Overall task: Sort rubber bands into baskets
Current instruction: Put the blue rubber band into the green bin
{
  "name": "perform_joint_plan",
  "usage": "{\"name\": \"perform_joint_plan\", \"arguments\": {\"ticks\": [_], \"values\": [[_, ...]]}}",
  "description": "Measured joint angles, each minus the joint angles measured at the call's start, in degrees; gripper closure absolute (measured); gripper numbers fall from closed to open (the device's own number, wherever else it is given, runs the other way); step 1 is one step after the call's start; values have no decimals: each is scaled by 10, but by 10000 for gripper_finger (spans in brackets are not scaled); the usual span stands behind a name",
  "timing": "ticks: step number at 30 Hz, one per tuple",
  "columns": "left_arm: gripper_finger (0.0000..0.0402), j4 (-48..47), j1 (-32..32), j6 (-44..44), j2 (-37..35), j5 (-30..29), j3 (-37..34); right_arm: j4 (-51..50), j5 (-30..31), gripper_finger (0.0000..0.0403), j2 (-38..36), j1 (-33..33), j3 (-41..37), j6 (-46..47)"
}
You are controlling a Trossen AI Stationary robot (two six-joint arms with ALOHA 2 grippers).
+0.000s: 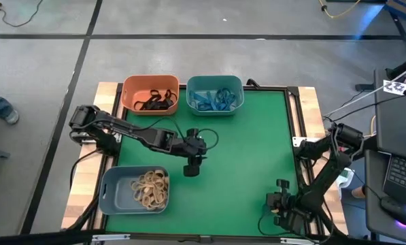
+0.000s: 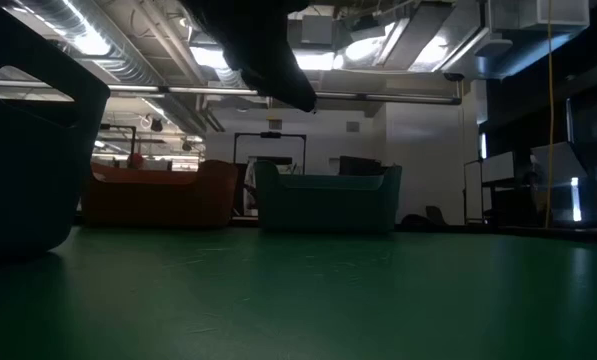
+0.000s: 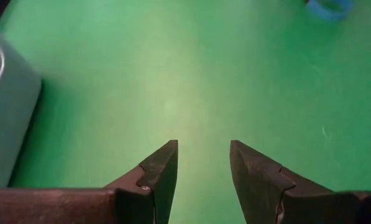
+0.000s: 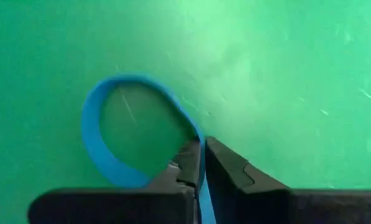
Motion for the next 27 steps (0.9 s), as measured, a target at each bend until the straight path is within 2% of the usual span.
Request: {"name": "perform_joint_plan", "arguments": {"ticks": [5, 9, 13, 16, 22, 27], "values": [[258, -20, -26, -26, -4, -31, 0, 28, -32, 394, 0, -53, 0, -20], [258, -23, -51, -21, -4, -31, 0, 30, -13, 392, 0, -88, 1, -66], [258, -22, -70, -21, -5, -65, -5, 29, 8, 395, 0, -124, 0, -108], [258, -18, -83, -23, -10, -68, -21, 28, 12, 399, -7, -148, 0, -140], [258, 14, -96, -45, -25, -79, -68, -18, 52, 400, -56, -209, 1, -196], [258, 58, -106, -48, -25, -81, -90, -65, 124, 398, -114, -262, 1, -229]]}}
